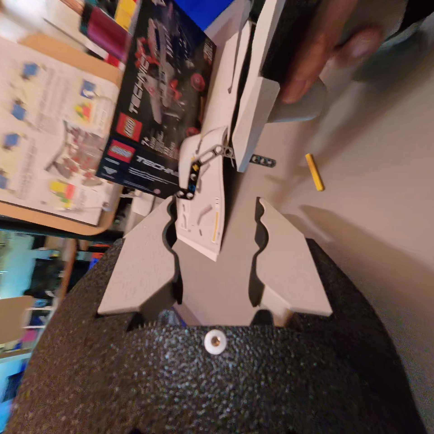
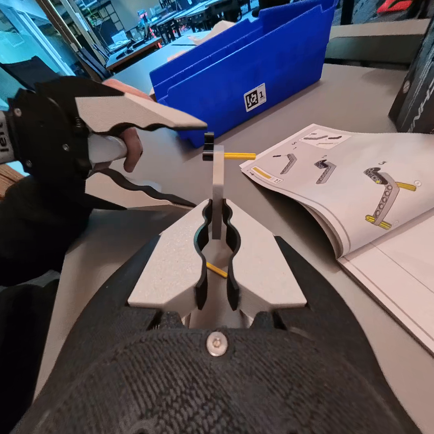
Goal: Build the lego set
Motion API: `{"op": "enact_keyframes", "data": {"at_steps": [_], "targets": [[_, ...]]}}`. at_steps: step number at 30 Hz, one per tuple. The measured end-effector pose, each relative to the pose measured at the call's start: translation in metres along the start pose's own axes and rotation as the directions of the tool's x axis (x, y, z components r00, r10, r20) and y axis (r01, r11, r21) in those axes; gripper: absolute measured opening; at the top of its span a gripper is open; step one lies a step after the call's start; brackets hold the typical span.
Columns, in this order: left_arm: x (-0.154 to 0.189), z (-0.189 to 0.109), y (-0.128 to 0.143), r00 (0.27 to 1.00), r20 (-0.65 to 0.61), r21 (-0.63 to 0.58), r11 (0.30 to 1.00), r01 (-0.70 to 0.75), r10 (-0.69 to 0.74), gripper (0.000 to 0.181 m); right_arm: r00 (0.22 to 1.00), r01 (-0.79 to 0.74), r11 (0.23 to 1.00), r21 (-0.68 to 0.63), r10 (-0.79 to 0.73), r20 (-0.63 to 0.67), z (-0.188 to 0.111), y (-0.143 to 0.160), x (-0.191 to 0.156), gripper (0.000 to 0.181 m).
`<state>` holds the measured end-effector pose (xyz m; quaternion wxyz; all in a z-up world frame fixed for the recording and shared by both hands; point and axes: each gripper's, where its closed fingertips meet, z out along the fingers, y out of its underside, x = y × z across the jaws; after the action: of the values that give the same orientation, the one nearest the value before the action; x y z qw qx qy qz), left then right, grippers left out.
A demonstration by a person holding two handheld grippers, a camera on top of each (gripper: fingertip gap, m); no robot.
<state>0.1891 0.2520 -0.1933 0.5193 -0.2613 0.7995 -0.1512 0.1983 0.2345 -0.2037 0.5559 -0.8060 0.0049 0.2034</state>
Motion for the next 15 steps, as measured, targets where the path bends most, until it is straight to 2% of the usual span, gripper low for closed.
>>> {"op": "enact_keyframes", "data": {"at_steps": [2,4,6,10,13,15], "targets": [[0.007,0.000,-0.007,0.999,-0.024,0.031,0.999,-0.043,0.044,0.062,0.999,-0.014,0.998,-0.058,0.016,0.047,0.002,0.009,-0.006,0.006],[0.006,0.000,-0.007,0.995,0.005,0.030,0.995,-0.095,0.095,0.062,0.997,-0.016,0.992,-0.123,0.024,0.068,0.007,0.018,-0.009,0.006],[0.020,0.001,-0.002,0.991,-0.082,0.007,0.994,-0.110,0.110,0.048,0.994,0.001,0.987,-0.164,0.017,0.112,0.012,0.023,-0.016,0.006],[0.020,0.005,0.016,0.990,-0.122,-0.083,0.993,-0.084,0.074,0.010,0.983,-0.016,0.968,-0.251,0.060,0.171,0.019,0.035,-0.024,0.006],[0.025,0.005,0.028,0.977,-0.198,-0.182,0.982,0.039,-0.076,0.006,0.980,-0.018,0.975,-0.220,0.061,0.191,0.017,0.030,-0.025,0.012],[0.024,0.002,0.040,0.957,-0.229,-0.284,0.953,0.108,-0.177,0.006,0.985,0.044,0.977,-0.209,-0.007,0.175,0.009,0.029,-0.022,0.015]]}}
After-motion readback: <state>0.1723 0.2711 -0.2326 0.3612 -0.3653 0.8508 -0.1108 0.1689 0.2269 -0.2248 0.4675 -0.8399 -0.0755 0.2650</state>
